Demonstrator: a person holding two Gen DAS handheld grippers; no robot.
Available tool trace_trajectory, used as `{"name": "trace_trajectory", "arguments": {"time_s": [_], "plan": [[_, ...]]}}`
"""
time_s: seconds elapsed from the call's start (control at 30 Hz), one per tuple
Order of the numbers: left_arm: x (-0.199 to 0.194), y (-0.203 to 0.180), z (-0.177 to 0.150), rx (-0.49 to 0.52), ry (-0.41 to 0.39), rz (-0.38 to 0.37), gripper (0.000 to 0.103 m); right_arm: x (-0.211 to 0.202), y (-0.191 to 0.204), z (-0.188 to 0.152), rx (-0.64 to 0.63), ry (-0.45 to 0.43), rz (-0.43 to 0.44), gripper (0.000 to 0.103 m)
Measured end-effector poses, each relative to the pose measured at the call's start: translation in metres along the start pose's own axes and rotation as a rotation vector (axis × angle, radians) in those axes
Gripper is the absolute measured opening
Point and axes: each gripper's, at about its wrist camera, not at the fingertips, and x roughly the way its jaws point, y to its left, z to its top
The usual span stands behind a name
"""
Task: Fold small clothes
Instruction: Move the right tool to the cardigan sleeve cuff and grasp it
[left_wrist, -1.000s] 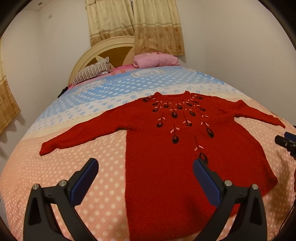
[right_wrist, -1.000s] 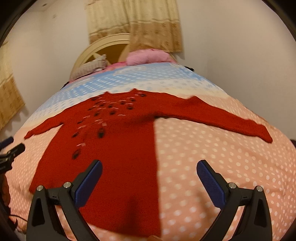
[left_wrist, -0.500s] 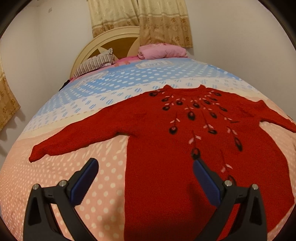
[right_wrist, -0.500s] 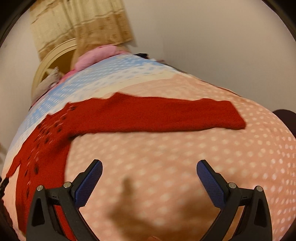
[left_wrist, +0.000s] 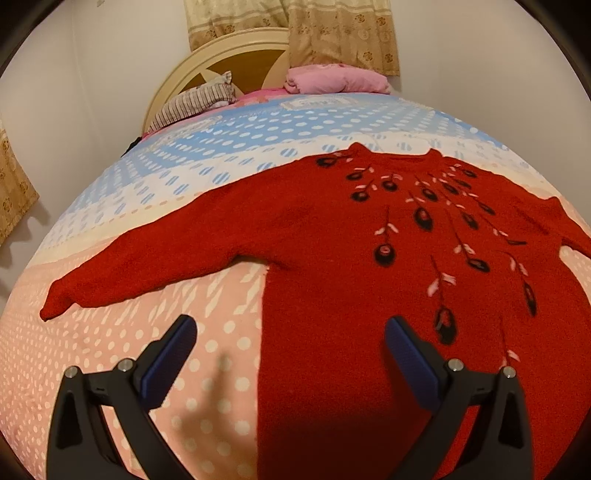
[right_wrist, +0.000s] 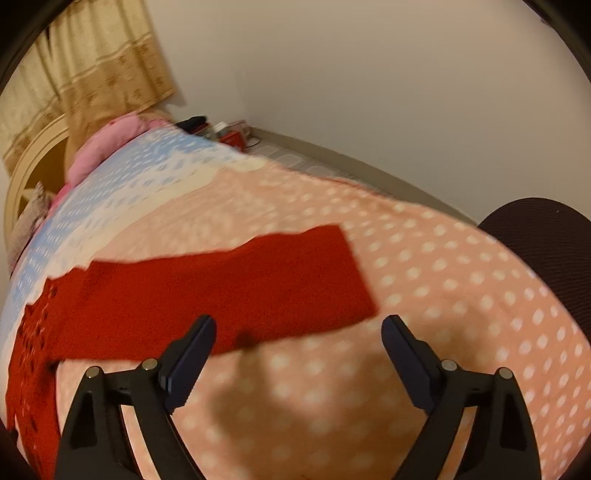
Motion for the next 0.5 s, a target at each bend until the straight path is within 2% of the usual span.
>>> {"name": "trace_trajectory", "arguments": {"time_s": [0.1, 0.27, 0.43, 0.5], "plan": [[0.006, 0.002, 0.001, 0.0, 0.006, 0.018, 0.103, 0.011, -0.01, 0.01, 0.01, 0.027, -0.016, 0.083], [0.016, 0.01, 0.001, -0.032, 0.036, 0.04, 0.103, 0.037, -0.019, 0.015, 0.04, 0.116, 0.008, 0.051], [0.019, 0.013, -0.001, -0.047, 0.044, 0.027, 0.103, 0.044, -0.014, 0.013, 0.024, 0.124, 0.054, 0.038], [0.019, 0.013, -0.002, -0.048, 0.046, 0.036, 0.103, 0.043, -0.012, 0.014, 0.023, 0.124, 0.07, 0.029]]}}
